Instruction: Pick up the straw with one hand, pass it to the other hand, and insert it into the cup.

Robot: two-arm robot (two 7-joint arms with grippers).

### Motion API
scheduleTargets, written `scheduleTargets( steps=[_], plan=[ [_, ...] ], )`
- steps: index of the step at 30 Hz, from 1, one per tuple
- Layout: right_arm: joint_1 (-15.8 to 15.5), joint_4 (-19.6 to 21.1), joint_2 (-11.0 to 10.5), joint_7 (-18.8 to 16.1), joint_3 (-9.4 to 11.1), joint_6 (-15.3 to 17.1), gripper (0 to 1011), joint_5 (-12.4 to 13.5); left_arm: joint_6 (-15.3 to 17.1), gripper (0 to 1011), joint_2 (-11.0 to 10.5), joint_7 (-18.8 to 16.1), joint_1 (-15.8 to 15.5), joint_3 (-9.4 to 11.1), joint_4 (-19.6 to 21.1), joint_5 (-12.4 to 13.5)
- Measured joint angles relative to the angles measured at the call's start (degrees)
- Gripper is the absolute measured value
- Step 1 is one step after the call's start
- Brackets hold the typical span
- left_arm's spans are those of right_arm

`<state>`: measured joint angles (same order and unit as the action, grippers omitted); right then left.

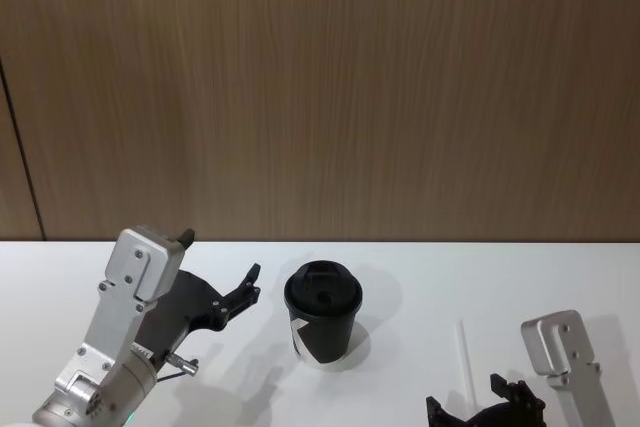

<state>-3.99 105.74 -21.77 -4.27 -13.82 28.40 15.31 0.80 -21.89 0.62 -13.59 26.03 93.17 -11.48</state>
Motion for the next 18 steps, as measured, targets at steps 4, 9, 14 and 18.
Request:
scheduleTargets(
  steps=[4,9,14,18],
  plan=[
    [0.2,-0.5,0.28,0.0,0.27,0.04,1001,-0.05,0.0,1003,0.0,0.0,0.0,0.0,0.0,0.0],
    [0.49,-1.1,0.71,-0.15,0.72,0.04,1001,-0.04,0.0,1003,0.0,0.0,0.0,0.0,0.0,0.0],
    [0.72,-1.66,1.17,-0.31,1.22,0.01,1001,0.1,0.0,1003,0.0,0.0,0.0,0.0,0.0,0.0],
    [0.88,-2.09,1.49,-0.45,1.63,0.01,1001,0.3,0.0,1003,0.0,0.0,0.0,0.0,0.0,0.0]
  ],
)
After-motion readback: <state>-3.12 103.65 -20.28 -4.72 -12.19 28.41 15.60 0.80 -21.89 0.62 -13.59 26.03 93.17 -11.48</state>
